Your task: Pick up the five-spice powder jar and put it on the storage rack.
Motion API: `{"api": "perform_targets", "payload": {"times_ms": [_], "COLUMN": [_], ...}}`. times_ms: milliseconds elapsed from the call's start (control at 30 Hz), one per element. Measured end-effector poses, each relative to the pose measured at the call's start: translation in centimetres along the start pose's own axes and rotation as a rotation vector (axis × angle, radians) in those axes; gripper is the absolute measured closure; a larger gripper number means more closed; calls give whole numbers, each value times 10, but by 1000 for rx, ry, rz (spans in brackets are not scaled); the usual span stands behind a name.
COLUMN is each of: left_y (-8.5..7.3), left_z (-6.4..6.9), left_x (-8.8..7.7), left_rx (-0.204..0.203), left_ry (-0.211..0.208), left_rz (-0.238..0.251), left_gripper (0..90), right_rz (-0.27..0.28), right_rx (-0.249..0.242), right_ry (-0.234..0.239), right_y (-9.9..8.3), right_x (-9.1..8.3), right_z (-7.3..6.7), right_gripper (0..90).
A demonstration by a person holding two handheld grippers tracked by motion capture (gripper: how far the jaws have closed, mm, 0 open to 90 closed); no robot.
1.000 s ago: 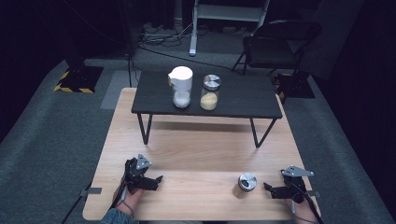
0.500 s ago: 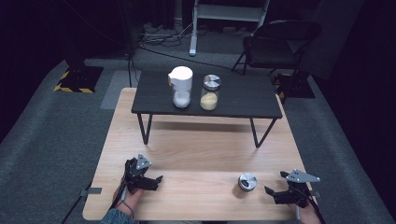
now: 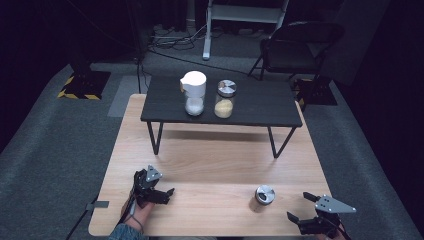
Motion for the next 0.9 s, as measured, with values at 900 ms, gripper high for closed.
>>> {"api": "perform_targets", "payload": {"times_ms": [900], "left_y": [0], "left_z": [1], "left_x": [0], "left_rx": [9], "left_ry": [-3], "left_rz": [-1], "left_gripper": [3], "right_rz": [50], "right_rx": [-39], "right_ry": [85], "right_y": [7], "right_x": [12], "right_z": [-14], "right_gripper": [0]}}
Point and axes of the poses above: each handheld gripper's, and its own axes: x roughly forward along the jaws, y roughly out of its top, z roughly to its right, the point moved 4 cm from there along x, roughly forward along the jaws, and after that the axes turned 4 degrees about x, right-handed, at the moved point
